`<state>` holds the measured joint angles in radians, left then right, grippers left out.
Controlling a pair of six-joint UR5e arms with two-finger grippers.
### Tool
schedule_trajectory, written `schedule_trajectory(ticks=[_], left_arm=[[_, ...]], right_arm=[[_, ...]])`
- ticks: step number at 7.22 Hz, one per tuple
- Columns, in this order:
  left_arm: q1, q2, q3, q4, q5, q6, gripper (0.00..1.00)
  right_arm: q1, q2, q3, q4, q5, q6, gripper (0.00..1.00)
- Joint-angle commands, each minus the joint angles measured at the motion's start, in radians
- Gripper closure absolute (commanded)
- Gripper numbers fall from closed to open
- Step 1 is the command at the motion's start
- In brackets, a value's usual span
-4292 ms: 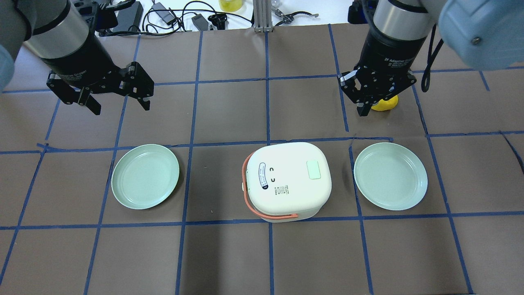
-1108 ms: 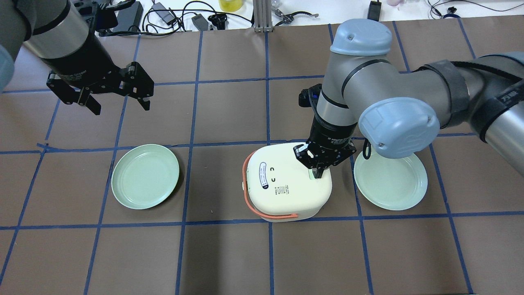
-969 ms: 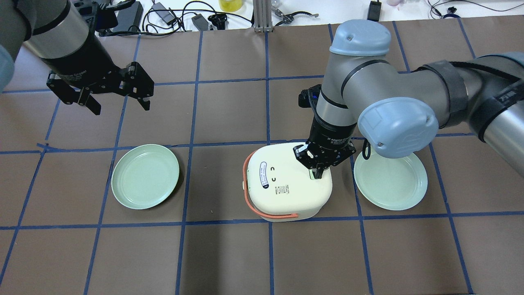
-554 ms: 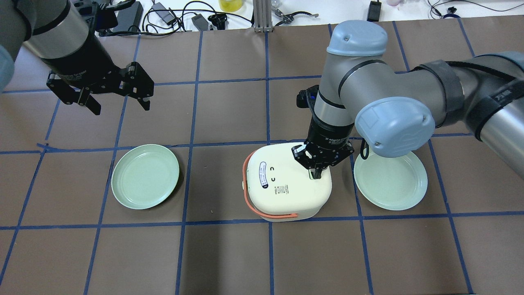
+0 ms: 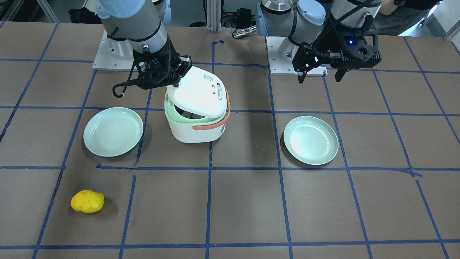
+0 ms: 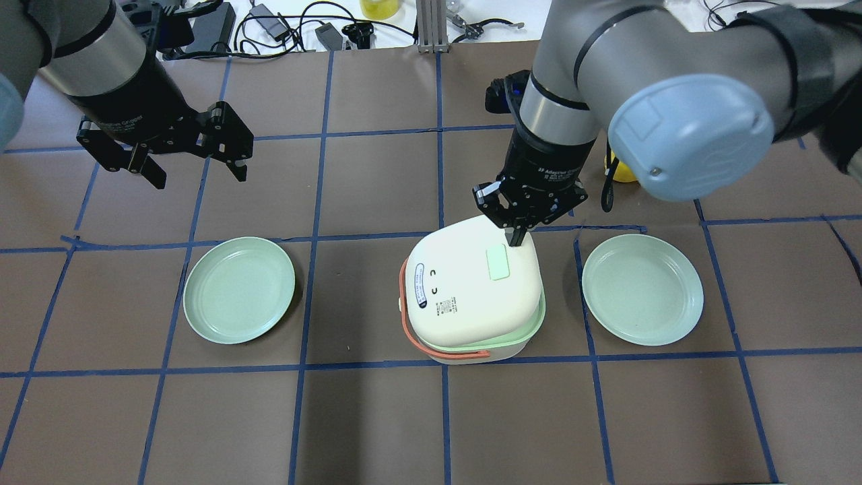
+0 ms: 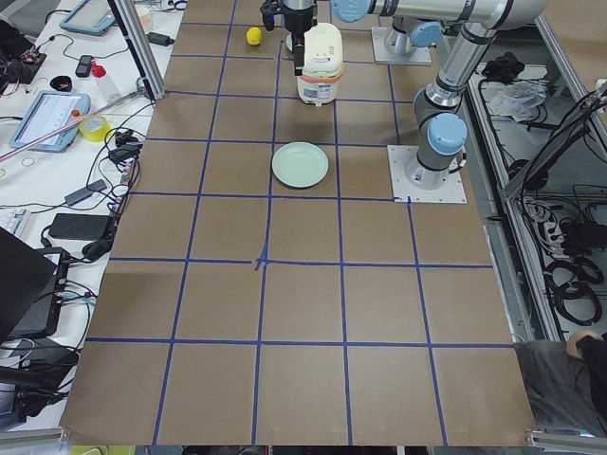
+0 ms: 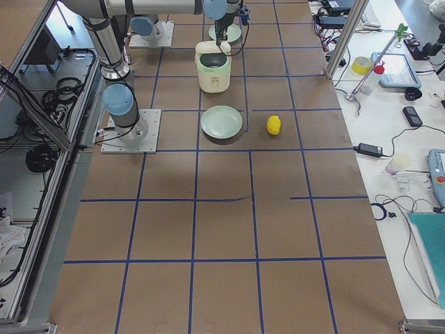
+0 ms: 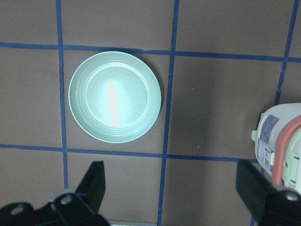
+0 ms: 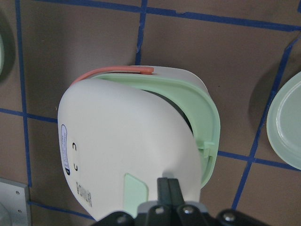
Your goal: Press rice cooker button
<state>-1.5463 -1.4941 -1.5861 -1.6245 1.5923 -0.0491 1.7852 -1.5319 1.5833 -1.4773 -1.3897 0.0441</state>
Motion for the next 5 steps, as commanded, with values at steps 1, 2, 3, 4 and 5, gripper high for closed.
schedule_trajectory(ticks=[1, 2, 3, 4, 5], left_arm=[[0.000, -0.002, 0.000, 0.000, 0.000, 0.000, 0.00], [0.000, 0.000, 0.000, 0.000, 0.000, 0.000, 0.00], [0.000, 0.000, 0.000, 0.000, 0.000, 0.000, 0.00], [0.000, 0.000, 0.000, 0.000, 0.000, 0.000, 0.00], [0.000, 0.000, 0.000, 0.000, 0.000, 0.000, 0.00]], right_arm=[[-0.018, 0.003, -0.156, 0.077, -0.020, 0.002, 0.47], [-0.023, 0.001, -0.186, 0.081, -0.117, 0.000, 0.00], [-0.026, 0.001, -0.198, 0.081, -0.156, 0.000, 0.00], [-0.041, 0.001, -0.200, 0.074, -0.157, 0.000, 0.00], [-0.084, 0.001, -0.200, 0.069, -0.157, -0.018, 0.00]])
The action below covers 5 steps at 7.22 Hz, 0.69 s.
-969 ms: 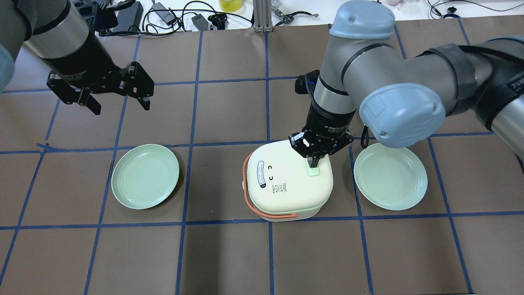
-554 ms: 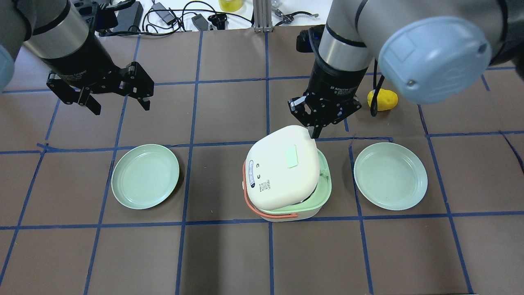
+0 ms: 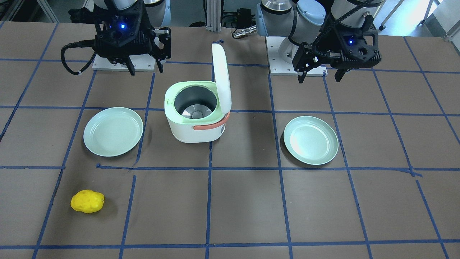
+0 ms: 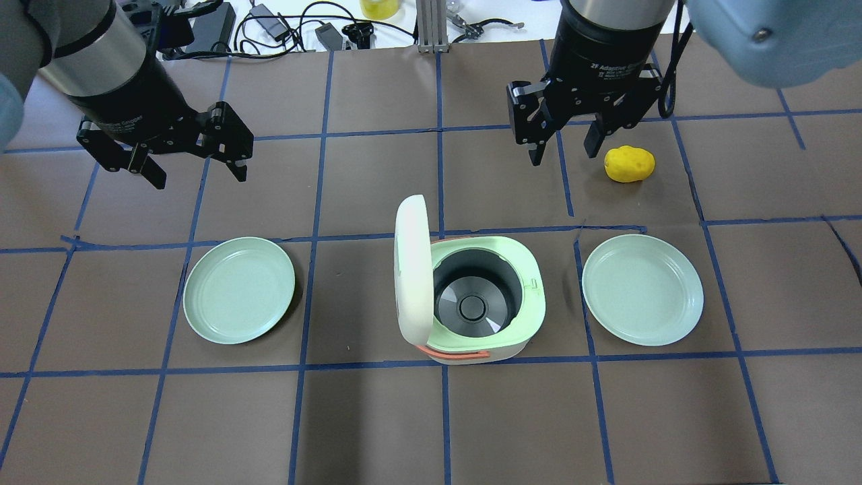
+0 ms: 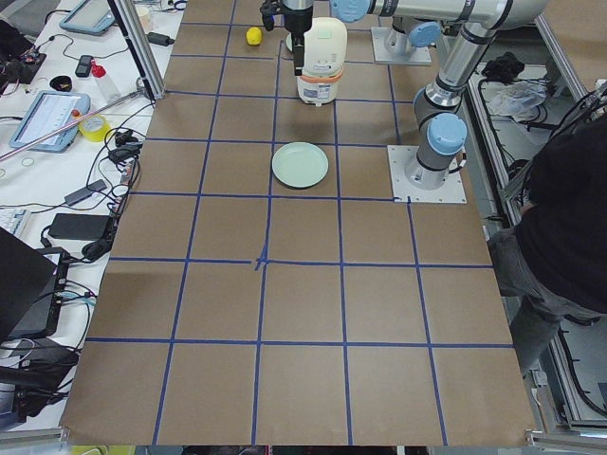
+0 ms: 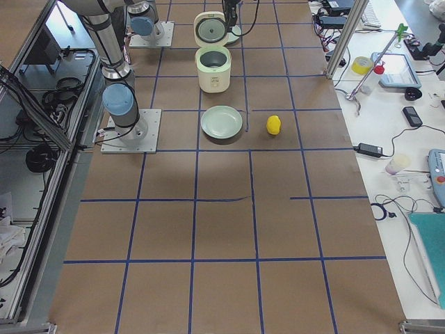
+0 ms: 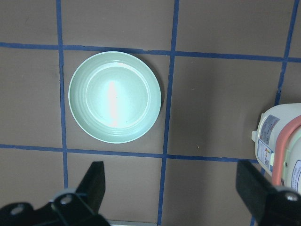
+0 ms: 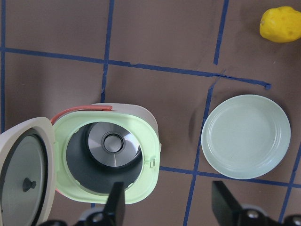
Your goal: Press rice cooker button
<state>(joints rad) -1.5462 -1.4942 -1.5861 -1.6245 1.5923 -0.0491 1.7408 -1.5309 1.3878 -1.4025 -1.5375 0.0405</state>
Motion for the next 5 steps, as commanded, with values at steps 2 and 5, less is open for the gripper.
schedule_trajectory(ticks=[2, 5], left_arm=[[0.000, 0.000, 0.000, 0.000, 0.000, 0.000, 0.00], [0.000, 0.000, 0.000, 0.000, 0.000, 0.000, 0.00]], right_arm=[[-0.157, 0.001, -0.001, -0.007, -0.009, -0.174, 0.00], [-0.263, 0.000, 0.005, -0.003, -0.009, -0.216, 0.00]])
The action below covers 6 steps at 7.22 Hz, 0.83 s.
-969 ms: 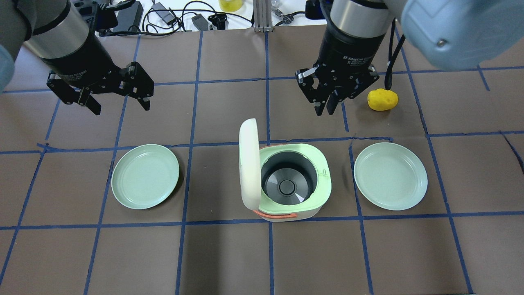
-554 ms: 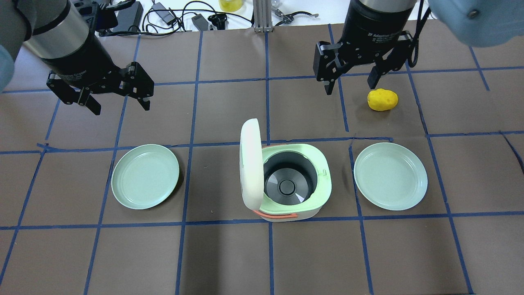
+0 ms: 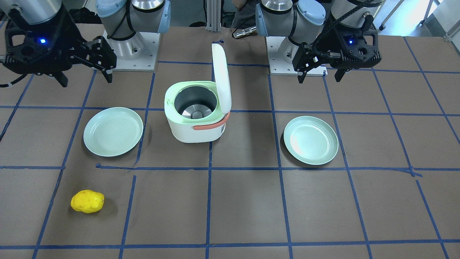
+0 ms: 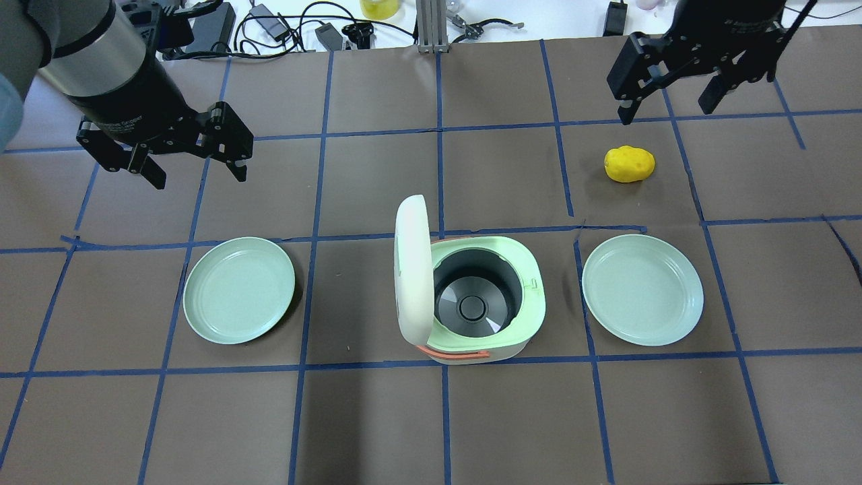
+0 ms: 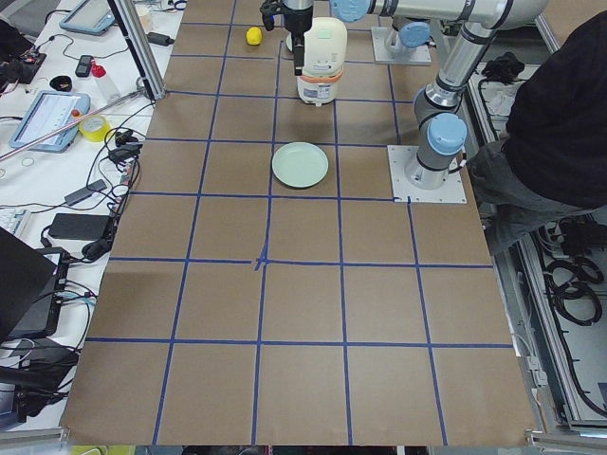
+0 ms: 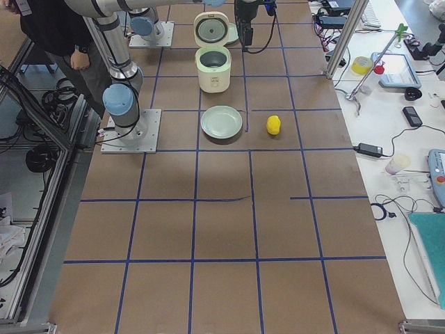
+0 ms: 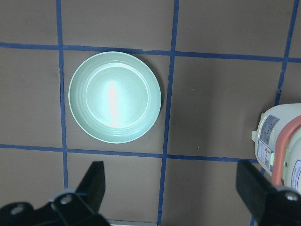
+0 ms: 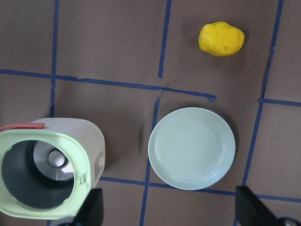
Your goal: Press rice cooker button
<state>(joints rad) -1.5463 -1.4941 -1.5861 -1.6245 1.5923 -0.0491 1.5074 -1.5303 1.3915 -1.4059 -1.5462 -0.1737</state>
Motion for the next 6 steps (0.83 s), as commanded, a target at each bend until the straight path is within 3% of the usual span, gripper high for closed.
schedule_trajectory(ticks=[1, 6], left_arm=[[0.000, 0.000, 0.000, 0.000, 0.000, 0.000, 0.00], [0.000, -0.002, 0.000, 0.000, 0.000, 0.000, 0.00]], right_arm=[[-0.030, -0.001, 0.001, 0.001, 0.000, 0.003, 0.00], [-0.029, -0.001, 0.003, 0.005, -0.003, 0.057, 0.00]])
